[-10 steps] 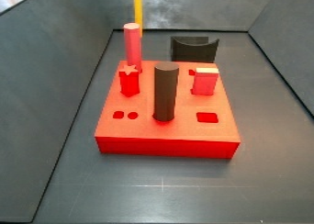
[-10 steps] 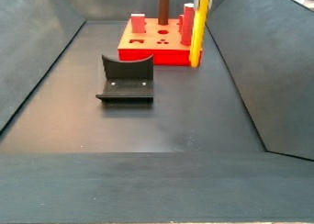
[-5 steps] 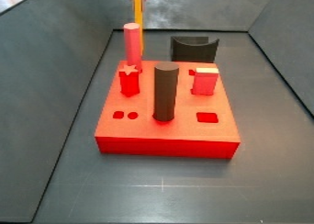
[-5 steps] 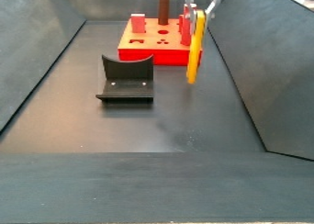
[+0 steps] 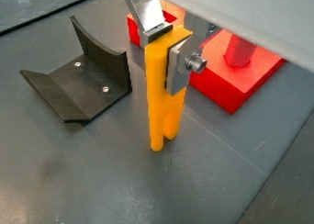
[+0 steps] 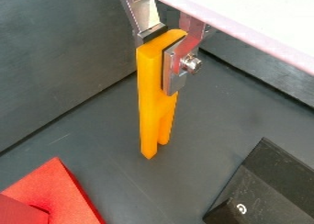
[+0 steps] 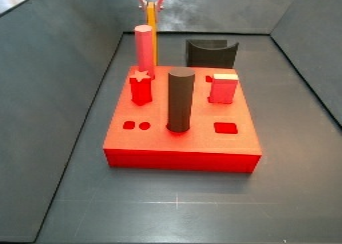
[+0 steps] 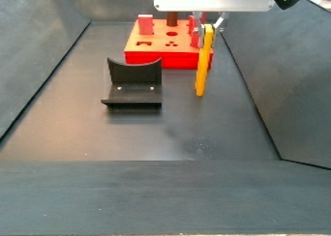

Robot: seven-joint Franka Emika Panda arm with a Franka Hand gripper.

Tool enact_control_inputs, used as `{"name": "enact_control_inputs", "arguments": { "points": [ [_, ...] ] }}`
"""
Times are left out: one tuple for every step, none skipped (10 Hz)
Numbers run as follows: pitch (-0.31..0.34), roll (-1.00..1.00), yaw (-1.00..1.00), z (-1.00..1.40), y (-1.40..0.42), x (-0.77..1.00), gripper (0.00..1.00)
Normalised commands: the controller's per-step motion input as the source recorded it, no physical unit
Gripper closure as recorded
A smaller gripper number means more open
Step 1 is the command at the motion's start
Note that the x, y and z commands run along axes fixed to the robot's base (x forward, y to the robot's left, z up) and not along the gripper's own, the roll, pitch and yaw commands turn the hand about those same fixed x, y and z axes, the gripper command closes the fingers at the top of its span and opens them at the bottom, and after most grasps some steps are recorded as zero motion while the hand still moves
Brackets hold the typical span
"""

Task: Pick up the square-circle object. Move up. Place the square-circle object on the fixture. Regrasp the square-circle object. Rotate the square-circle object. Move to above the board. Insert the square-circle object.
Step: Rotate the square-circle object.

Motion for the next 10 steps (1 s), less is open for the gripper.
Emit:
{"name": "enact_control_inputs", "arguments": {
  "points": [
    [-0.018,0.11,0.01,-0.21,0.00,0.01,1.00],
    [-0.018,0.11,0.01,-0.21,0.00,0.01,1.00],
    [-0.018,0.11,0.01,-0.21,0.00,0.01,1.00],
    [-0.018,0.11,0.01,-0.21,0.00,0.01,1.00],
    [-0.018,0.11,0.01,-0.21,0.00,0.01,1.00],
    [-0.018,0.11,0.01,-0.21,0.00,0.01,1.00],
    [-0.018,-0.09,0.01,0.00,0.00,0.00,0.00],
    [-0.023,-0.08,0.00,1.00,0.15,0.00,0.00],
    [-0.011,-0.08,0.00,1.00,0.15,-0.01,0.00],
    [0.024,-0.12,-0.02,0.96,0.11,-0.04,0.00]
  ]
}}
